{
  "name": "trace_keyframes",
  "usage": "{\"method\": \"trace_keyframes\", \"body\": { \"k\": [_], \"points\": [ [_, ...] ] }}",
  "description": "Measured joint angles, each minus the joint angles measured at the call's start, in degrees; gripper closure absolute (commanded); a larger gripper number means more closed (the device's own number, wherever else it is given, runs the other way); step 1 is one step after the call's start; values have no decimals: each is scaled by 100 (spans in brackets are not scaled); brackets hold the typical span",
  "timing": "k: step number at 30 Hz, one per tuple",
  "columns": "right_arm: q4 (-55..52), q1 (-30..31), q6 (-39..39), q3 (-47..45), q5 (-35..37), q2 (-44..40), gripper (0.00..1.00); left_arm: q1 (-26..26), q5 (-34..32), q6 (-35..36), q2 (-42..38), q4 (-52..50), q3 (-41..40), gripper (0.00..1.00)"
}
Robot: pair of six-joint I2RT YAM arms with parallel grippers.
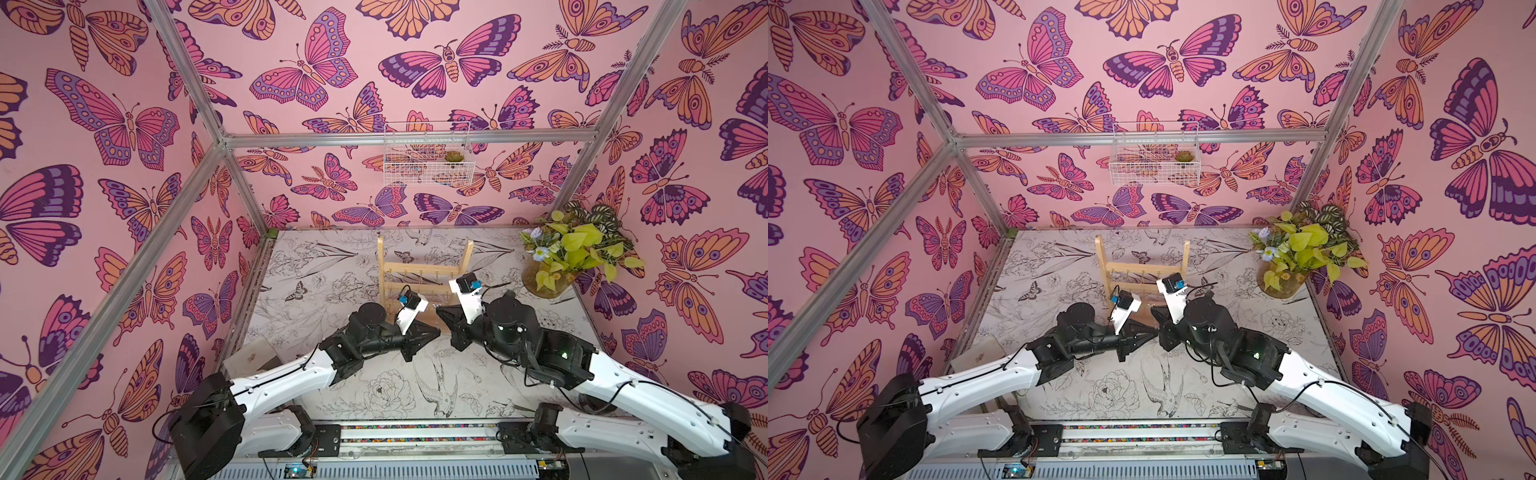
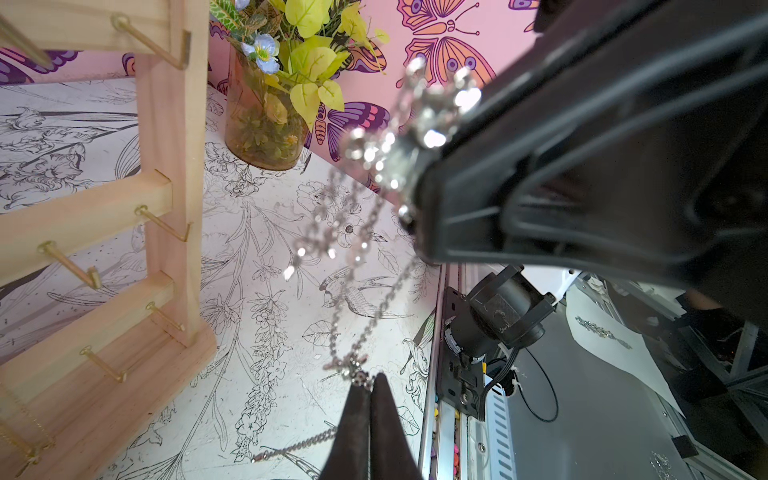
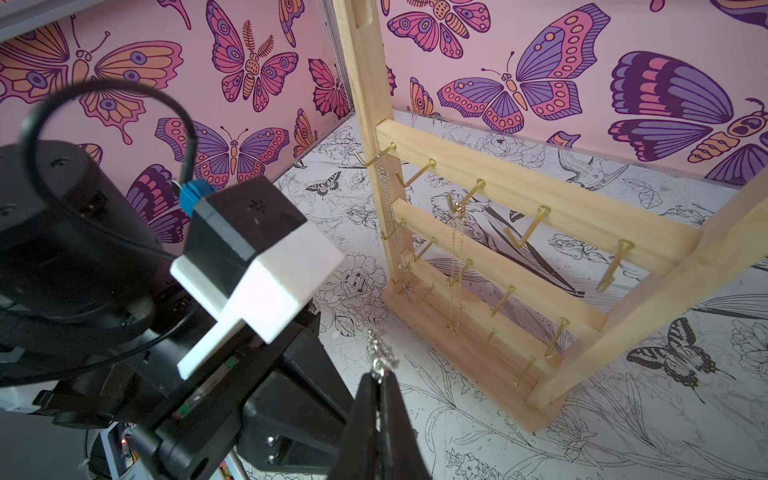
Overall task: Hang the necklace on the jewelry display stand
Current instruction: Pick up the necklace from the center of the board.
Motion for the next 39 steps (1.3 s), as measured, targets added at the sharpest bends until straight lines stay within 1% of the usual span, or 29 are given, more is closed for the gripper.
{"method": "trace_keyframes", "body": {
  "k": [3, 5, 7, 8, 10, 12, 17, 21, 24, 27, 30, 34, 39],
  "points": [
    [-7, 0, 0, 7, 2, 0, 95, 0, 9, -9, 0, 17, 0, 100],
    [-48, -4, 0, 46, 7, 9, 90, 2, 31, -35, 0, 26, 0, 100],
    [-85, -17, 0, 118, 4, 52, 89, 2, 57, -90, -4, 85, -13, 100],
    [-103, -26, 0, 149, 4, 81, 86, 2, 74, -118, -17, 122, -28, 100],
    [-133, -48, -4, 199, -15, 160, 75, 2, 116, -221, -83, 170, -63, 100],
    [-175, -50, 13, 240, -57, 238, 70, 2, 142, -345, -155, 260, -87, 100],
    [-350, -50, 26, 302, -129, 354, 67, 68, 155, -686, -387, 505, -131, 100],
    [-503, -98, 26, 302, -122, 221, 64, 254, 199, -1003, -463, 531, -129, 100],
    [-560, -348, 26, 302, -186, -11, 64, 407, 269, -1241, -459, 529, -129, 100],
    [-562, -570, 24, 302, -352, -175, 71, 496, 328, -1410, -461, 529, -129, 100],
    [-540, -597, 20, 295, -680, -181, 76, 573, 345, -1565, -503, 509, -129, 100],
    [-343, -597, 20, 177, -1193, -118, 76, 708, 343, -1700, -728, 369, -120, 100],
    [-24, -597, 26, -92, -1705, -31, 76, 754, 341, -1781, -1104, 151, 20, 100]
  ]
}}
